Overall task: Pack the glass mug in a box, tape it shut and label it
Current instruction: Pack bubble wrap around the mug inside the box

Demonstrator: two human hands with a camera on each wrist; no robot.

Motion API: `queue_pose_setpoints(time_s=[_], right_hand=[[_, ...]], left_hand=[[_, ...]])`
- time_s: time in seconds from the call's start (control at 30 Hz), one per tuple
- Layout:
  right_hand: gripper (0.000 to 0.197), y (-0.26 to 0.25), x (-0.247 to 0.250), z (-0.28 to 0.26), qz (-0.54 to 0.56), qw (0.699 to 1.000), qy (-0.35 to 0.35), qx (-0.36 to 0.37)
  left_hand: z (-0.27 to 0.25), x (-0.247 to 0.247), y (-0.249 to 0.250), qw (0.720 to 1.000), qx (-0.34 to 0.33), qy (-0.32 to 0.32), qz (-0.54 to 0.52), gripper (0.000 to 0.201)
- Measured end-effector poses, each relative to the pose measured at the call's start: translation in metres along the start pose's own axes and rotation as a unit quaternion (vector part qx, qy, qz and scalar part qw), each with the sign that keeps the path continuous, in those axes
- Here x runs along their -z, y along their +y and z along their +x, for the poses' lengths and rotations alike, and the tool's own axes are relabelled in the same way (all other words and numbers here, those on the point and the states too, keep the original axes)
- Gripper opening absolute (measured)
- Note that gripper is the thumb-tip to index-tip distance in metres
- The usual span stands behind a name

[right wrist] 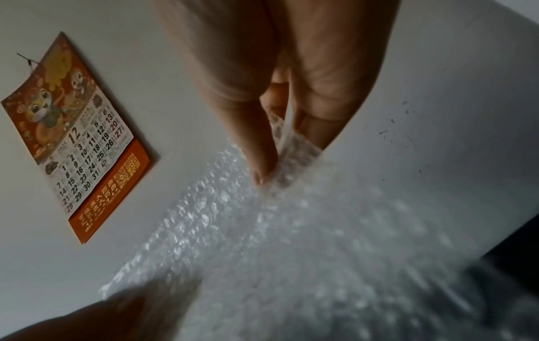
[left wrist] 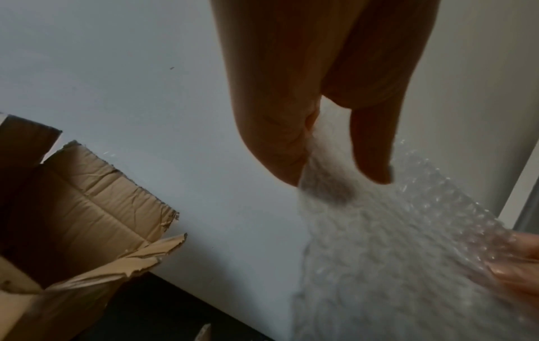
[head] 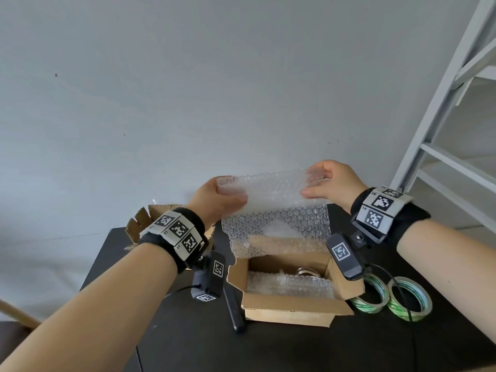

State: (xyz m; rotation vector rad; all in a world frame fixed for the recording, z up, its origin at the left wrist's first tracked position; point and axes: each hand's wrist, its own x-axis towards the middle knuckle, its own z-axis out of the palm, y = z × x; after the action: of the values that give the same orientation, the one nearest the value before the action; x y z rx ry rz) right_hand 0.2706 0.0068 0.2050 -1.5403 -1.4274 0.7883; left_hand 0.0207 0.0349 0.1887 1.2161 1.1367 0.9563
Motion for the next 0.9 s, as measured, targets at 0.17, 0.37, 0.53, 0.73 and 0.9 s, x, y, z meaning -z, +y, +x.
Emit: queue_pose_setpoints(time_s=[0.17, 0.37, 0.53, 0.73, 0.9], right_hand=[[0.049, 0.008, 0.0, 0.003, -0.023, 0.999, 0.002, -0.034], [0.013, 0.003, -0.003, -0.005, 0.112, 0.984, -0.071, -0.123], [0.018, 0.007, 0.0, -0.006, 0.106, 0.982, -0.106, -0.113], [0.022, 0.017, -0.003, -0.004, 0.154, 0.979, -0.083, -0.107], [0.029, 0.026, -0.004, -0.003, 0.087, 0.988, -0.093, -0.083]], left_hand=[[-0.002, -0.008, -0.006, 0.998, 0.052, 0.0, 0.016, 0.025], [0.0, -0.009, -0.011, 0.997, 0.009, 0.02, 0.07, 0.02], [-0.002, -0.011, -0.014, 0.998, 0.027, -0.001, 0.064, 0.025], [-0.001, -0.007, -0.019, 0.998, 0.055, 0.007, 0.028, 0.014], [-0.004, 0.001, -0.019, 0.987, 0.137, -0.071, -0.037, 0.034]])
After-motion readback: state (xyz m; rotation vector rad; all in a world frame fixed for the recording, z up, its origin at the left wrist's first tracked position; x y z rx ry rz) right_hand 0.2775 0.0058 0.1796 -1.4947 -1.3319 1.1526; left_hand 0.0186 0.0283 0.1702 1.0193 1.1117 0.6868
